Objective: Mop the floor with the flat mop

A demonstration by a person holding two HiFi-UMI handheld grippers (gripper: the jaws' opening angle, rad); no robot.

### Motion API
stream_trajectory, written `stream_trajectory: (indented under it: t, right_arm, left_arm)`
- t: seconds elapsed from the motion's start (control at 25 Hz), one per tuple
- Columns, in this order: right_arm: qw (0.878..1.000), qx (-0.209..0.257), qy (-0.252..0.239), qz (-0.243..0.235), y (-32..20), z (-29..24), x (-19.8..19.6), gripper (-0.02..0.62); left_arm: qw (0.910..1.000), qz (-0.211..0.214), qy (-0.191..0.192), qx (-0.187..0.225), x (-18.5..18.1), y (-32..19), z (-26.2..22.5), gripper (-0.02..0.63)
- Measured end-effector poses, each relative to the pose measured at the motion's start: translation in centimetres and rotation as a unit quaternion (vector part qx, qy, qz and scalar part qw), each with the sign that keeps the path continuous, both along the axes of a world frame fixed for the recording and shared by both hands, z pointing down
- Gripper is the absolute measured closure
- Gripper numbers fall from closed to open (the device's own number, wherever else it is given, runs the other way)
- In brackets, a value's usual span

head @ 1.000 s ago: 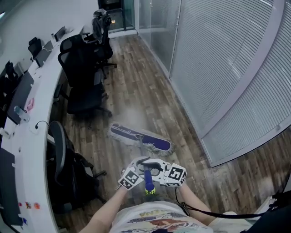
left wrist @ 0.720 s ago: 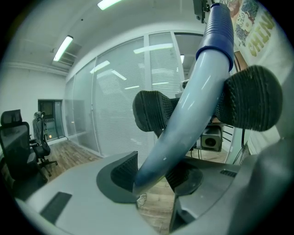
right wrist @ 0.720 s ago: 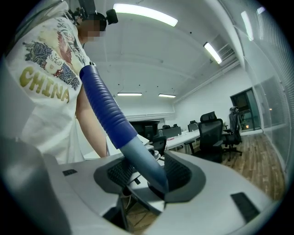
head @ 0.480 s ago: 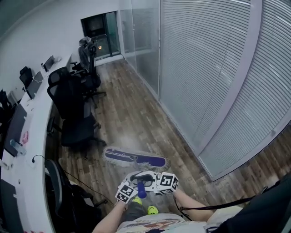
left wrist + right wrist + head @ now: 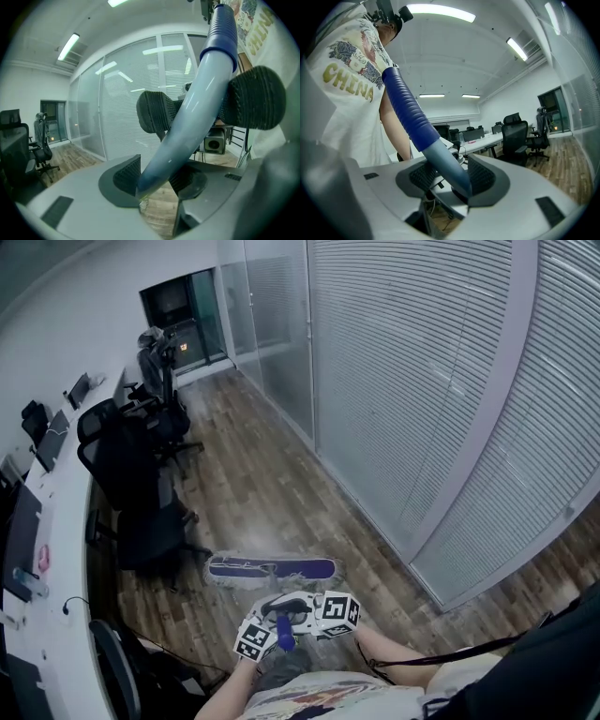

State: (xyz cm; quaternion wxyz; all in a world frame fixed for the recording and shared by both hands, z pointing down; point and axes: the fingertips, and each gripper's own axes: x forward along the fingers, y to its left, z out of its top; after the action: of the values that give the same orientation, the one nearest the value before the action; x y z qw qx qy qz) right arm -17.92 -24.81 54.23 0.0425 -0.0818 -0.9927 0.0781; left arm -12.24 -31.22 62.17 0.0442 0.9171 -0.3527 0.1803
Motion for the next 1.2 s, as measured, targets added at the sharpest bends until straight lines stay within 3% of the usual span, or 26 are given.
stream_trajectory:
  t: [0.24, 0.72, 1.2]
  right_arm:
    - [1.000, -0.001, -0.017, 0.012, -7.4, -2.1, -3.3, 0.399]
    - [1.000, 0.012, 0.009, -0.018, -20.8, -2.4, -13.5, 0.400]
    - [1.000, 0.008, 0.015, 0.003, -22.5, -1.5, -16.9, 0.399]
  left_arm:
    - [0.9994, 0.006, 0.018, 0.030, -3.4, -7.4, -1.9, 0.466]
    - [0.9992, -0.015, 0.019, 0.031, -13.2, -20.9, -2.6, 0.488]
    - [0.9996, 0.000, 0.001, 0.029, -16.3, -22.6, -1.8, 0.488]
